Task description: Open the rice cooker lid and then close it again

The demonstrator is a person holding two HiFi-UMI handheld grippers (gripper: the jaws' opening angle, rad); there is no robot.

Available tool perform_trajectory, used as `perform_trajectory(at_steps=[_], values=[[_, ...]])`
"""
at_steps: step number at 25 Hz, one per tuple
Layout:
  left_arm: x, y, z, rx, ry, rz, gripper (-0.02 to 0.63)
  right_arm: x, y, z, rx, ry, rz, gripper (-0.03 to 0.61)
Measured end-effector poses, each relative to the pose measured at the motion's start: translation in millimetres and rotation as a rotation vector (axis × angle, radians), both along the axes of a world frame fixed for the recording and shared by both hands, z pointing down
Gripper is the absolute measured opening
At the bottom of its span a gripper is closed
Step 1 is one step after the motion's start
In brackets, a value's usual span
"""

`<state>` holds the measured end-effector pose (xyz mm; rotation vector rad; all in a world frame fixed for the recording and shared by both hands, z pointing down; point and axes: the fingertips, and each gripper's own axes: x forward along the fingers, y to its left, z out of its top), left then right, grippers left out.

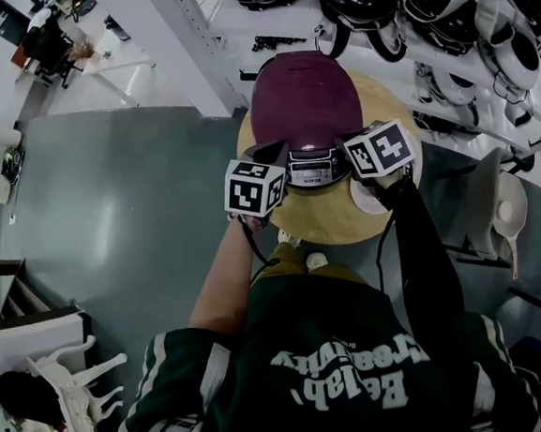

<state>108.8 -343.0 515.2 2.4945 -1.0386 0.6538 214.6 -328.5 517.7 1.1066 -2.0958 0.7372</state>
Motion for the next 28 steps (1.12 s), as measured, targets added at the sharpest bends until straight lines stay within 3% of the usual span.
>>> perform_trajectory(at_steps=[4,8,14,17,25,28], values=[[-1,1,-1,0.012,0.040,-0.024,-0.002,2,2,-1,0.021,-0.081,0.047,0.003],[-1,0,-1,0.020,0.036,-0.021,0.000,1,1,1,0.047,-0.055,0.054,0.003],[-2,1,-2,0.048,0.046,-0.042,-0.002,1,2,-2,0.101,-0.101,0.027,0.003],[-2,2,-5,0.095,0.036,-0.050,-0.002,0,-1,-21,0.206,-0.163,0.048,0.003],[-12,-4,-41,0.259,0.007,-0.119,-0.002,-3,-5,-82,0.529,-0.113,0.071,0.003],[-16,-4,-60,0.307,0.043,-0.130,-0.002,-2,-3,-103,0.635,-0.107,0.089,0.003]])
